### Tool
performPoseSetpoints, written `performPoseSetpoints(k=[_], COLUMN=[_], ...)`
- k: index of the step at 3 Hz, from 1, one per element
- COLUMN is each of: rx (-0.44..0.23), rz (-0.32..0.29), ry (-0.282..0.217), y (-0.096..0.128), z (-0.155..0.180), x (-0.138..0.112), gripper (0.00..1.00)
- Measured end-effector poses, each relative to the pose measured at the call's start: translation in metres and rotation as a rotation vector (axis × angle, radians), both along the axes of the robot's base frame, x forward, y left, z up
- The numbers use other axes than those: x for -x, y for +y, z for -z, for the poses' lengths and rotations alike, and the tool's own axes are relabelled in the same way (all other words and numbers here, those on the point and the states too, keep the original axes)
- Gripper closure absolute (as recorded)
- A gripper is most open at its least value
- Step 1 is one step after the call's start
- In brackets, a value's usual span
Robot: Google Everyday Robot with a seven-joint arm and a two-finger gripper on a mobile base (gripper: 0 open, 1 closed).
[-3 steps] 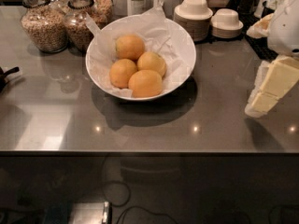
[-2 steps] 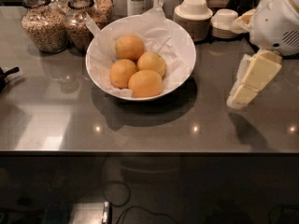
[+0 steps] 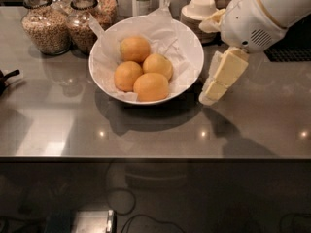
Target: Pick orange from white bowl
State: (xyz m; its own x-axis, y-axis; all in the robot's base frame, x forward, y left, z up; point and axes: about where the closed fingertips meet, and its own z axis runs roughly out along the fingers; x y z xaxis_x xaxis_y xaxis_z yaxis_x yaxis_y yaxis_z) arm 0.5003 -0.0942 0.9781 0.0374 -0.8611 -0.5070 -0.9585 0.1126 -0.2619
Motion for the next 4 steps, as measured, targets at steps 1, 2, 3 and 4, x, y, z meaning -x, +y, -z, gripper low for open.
performPoseSetpoints(k=[1,2,3,4], rx=[-0.071,-0.118,-0.088,-0.088], rz=[-0.076,-0.141,-0.155,-0.155], ry=[0.015,0.01,-0.043,-0.043], y=[0.035,0.064,0.089,0.089], z=[0.004,0.002,0.001,0.001], x=[-0.006,-0.007,-0.015,-0.015], gripper=[0.0,0.0,0.0,0.0])
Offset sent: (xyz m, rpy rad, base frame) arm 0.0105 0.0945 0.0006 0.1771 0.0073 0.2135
